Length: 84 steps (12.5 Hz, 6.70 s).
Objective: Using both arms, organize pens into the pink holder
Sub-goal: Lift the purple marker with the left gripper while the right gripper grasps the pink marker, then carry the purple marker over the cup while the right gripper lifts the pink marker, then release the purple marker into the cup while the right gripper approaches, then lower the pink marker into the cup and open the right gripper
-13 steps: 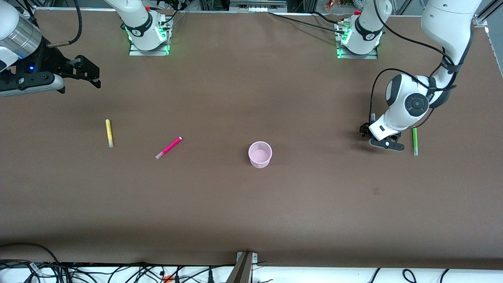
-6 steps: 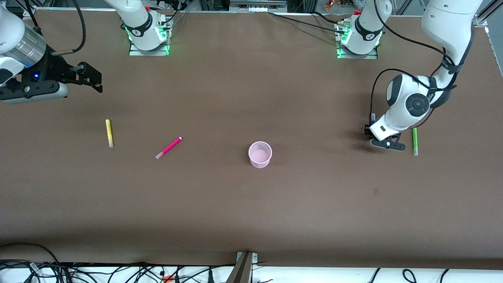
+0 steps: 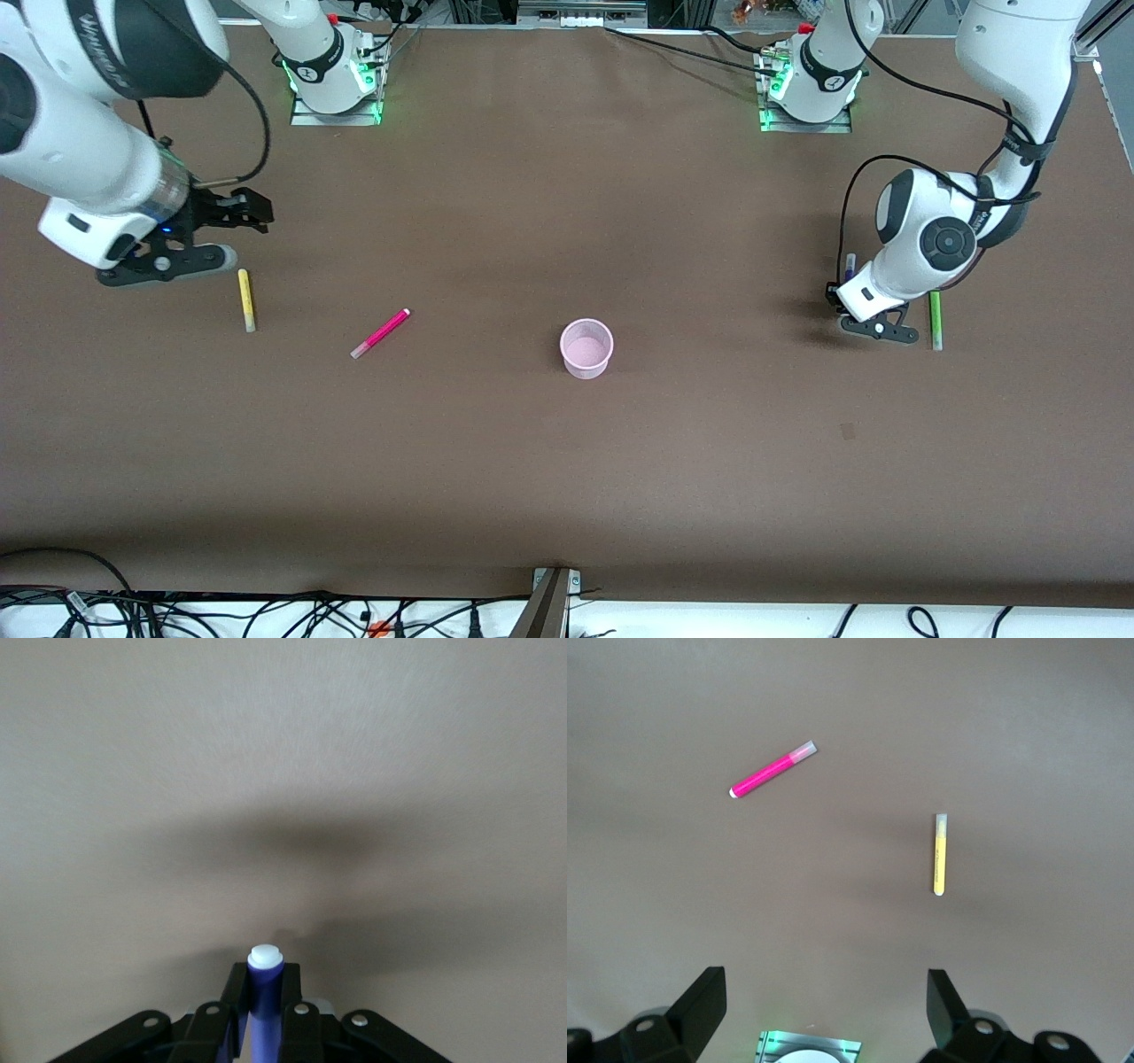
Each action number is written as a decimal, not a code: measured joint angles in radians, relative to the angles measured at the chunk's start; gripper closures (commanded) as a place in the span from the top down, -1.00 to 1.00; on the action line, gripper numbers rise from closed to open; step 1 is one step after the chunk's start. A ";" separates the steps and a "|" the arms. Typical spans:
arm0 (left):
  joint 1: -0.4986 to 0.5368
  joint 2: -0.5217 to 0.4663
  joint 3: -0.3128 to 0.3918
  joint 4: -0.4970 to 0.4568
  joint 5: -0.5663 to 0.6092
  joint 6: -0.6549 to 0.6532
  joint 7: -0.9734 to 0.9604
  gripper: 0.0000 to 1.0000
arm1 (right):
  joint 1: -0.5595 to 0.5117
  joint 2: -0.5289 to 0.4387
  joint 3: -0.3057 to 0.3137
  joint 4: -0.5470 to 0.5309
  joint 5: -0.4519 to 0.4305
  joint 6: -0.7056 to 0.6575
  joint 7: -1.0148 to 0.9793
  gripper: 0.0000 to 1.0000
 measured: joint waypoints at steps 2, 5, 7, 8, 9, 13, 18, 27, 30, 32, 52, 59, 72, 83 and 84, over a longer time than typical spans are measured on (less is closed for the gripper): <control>-0.004 -0.014 -0.031 0.159 -0.018 -0.231 -0.001 -1.00 | 0.005 -0.001 0.000 -0.001 0.006 0.001 0.007 0.99; -0.012 0.003 -0.061 0.379 -0.107 -0.448 0.013 -1.00 | 0.004 0.007 -0.002 -0.090 0.055 0.141 0.133 0.99; -0.014 0.027 -0.087 0.468 -0.252 -0.485 0.094 -1.00 | 0.005 0.029 -0.002 -0.205 0.114 0.299 0.253 0.95; -0.015 0.043 -0.096 0.498 -0.342 -0.488 0.159 -1.00 | 0.005 0.051 -0.002 -0.260 0.128 0.385 0.323 0.95; -0.017 0.063 -0.101 0.527 -0.437 -0.488 0.243 -1.00 | 0.005 0.086 -0.001 -0.303 0.134 0.470 0.395 0.95; -0.019 0.160 -0.140 0.633 -0.770 -0.488 0.559 -1.00 | 0.043 0.313 0.003 -0.351 0.138 0.785 0.670 0.94; -0.040 0.280 -0.250 0.765 -1.044 -0.473 0.950 -1.00 | 0.104 0.416 0.002 -0.350 0.138 0.903 0.807 0.65; -0.290 0.379 -0.278 0.790 -1.216 -0.095 1.578 -1.00 | 0.094 0.404 -0.005 -0.392 0.168 0.898 0.801 -0.85; -0.301 0.388 -0.276 0.751 -1.124 -0.031 1.624 -1.00 | 0.091 0.390 -0.008 -0.372 0.223 0.811 0.770 -0.86; -0.319 0.388 -0.276 0.730 -1.097 0.014 1.624 -1.00 | 0.070 0.373 -0.014 -0.273 0.347 0.603 0.699 -0.86; -0.140 0.190 -0.182 0.733 -0.253 -0.754 0.663 1.00 | 0.091 0.513 0.004 -0.002 1.445 0.200 0.921 -0.85; -0.087 0.131 -0.103 0.815 0.055 -0.826 0.537 1.00 | 0.316 0.571 0.007 0.099 1.666 0.543 0.932 -0.85; -0.133 -0.328 0.127 0.606 -0.079 -0.765 -0.141 1.00 | 0.340 0.736 -0.001 0.149 1.667 0.584 0.778 1.00; -0.071 -0.416 0.079 0.495 -0.112 -0.728 -0.143 1.00 | 0.332 0.496 -0.088 0.236 1.133 0.556 0.772 1.00; -0.071 -0.416 0.078 0.494 -0.112 -0.728 -0.140 1.00 | 0.332 0.440 -0.109 0.223 1.023 0.518 0.774 1.00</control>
